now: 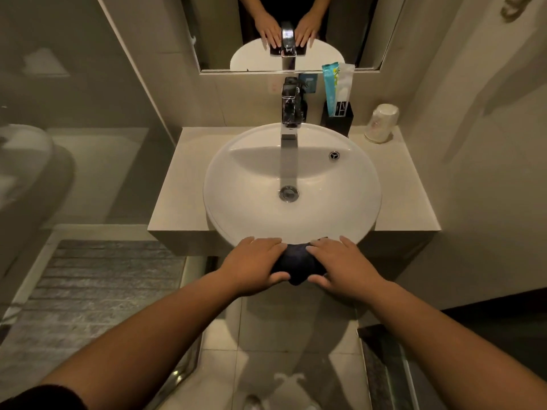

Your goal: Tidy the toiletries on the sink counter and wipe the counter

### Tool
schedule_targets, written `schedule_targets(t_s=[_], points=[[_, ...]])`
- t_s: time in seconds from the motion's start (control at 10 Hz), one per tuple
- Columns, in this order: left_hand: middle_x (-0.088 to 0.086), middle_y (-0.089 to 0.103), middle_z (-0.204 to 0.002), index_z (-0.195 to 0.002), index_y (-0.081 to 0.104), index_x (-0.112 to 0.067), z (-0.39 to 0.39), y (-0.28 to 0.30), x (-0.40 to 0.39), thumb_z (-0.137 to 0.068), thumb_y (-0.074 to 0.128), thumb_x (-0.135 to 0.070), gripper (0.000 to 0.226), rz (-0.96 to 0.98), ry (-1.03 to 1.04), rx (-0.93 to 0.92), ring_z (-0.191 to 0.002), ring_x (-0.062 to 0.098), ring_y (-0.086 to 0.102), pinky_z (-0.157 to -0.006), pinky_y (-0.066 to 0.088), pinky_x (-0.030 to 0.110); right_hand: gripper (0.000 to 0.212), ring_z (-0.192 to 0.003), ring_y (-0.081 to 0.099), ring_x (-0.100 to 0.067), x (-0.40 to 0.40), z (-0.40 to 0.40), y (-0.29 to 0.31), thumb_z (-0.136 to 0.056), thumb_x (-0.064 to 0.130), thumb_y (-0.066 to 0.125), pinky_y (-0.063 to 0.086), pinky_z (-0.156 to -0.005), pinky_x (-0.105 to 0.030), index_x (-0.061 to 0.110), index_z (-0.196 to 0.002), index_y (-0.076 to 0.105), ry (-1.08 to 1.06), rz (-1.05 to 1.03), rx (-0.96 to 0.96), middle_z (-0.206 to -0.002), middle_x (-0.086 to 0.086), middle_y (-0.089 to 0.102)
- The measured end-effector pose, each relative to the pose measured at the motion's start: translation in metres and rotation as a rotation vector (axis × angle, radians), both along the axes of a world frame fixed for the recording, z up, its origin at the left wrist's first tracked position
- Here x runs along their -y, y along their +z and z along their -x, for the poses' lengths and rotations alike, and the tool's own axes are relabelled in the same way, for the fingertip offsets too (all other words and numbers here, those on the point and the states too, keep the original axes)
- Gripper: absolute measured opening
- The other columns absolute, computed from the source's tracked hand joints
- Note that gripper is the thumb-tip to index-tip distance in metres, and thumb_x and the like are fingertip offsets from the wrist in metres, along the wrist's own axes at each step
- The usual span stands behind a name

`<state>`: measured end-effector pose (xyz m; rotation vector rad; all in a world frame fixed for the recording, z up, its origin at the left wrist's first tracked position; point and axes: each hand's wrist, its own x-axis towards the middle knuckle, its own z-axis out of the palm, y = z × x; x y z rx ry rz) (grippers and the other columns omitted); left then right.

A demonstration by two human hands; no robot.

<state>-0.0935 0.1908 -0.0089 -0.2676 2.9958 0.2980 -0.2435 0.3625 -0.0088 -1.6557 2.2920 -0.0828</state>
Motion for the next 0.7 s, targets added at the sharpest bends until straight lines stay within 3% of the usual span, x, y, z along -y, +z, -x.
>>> schedule_targets(t_s=[0.2,0.4,0.5,0.6,0.7], points=[[0.000,0.065,-0.114,-0.117,0.052,-0.025,-0.002,-0.014,0.001,-0.086,0.061,-0.049,0.041,0.016,0.071,-0.031,-0.097,0.019,0.061,-0.090,0.046,0.033,0.048,-0.127,0.049,-0.017,0.002,0.002,-0.002,-0.090,0.045,0.054,0.020,-0.117,-0.042,0.031,-0.135,0.045,-0.048,0.012,-0.046,-0.138,0.003,0.055],[0.003,0.058,-0.125,-0.126,0.048,-0.021,-0.006,0.000,-0.003,-0.087,0.060,-0.045,0.048,-0.002,0.066,-0.032,-0.107,0.019,0.054,-0.097,0.041,0.034,0.053,-0.129,0.043,-0.019,0.000,-0.008,0.011,-0.089,0.054,0.049,0.022,-0.116,-0.044,0.029,-0.136,0.041,-0.083,-0.014,-0.084,-0.139,0.003,0.051],[0.005,0.046,-0.140,-0.137,0.040,-0.019,-0.019,0.016,-0.008,-0.088,0.057,-0.046,0.058,0.002,0.064,-0.046,-0.122,0.021,0.045,-0.107,0.035,0.036,0.044,-0.114,0.053,-0.019,0.001,-0.017,0.032,-0.092,0.051,0.046,0.038,-0.103,-0.036,0.025,-0.127,0.052,-0.154,0.008,-0.126,-0.128,0.000,0.057],[0.001,0.054,-0.127,-0.129,0.047,-0.023,-0.022,0.038,-0.008,-0.092,0.049,-0.047,0.044,-0.021,0.132,-0.041,-0.109,0.017,0.051,-0.094,0.042,0.032,0.031,-0.089,0.061,-0.016,0.011,-0.022,0.062,-0.095,0.045,0.044,0.048,-0.083,-0.030,0.023,-0.108,0.061,-0.176,-0.099,-0.030,-0.104,-0.001,0.066],[0.003,0.062,-0.121,-0.126,0.054,-0.019,-0.003,0.076,0.001,-0.094,0.047,-0.045,0.041,-0.059,0.151,0.113,-0.105,0.021,0.058,-0.089,0.046,0.035,0.034,-0.081,0.061,-0.018,0.028,-0.016,0.100,-0.093,0.042,0.050,0.045,-0.071,-0.027,0.014,-0.102,0.066,-0.083,-0.297,0.052,-0.096,-0.005,0.068]])
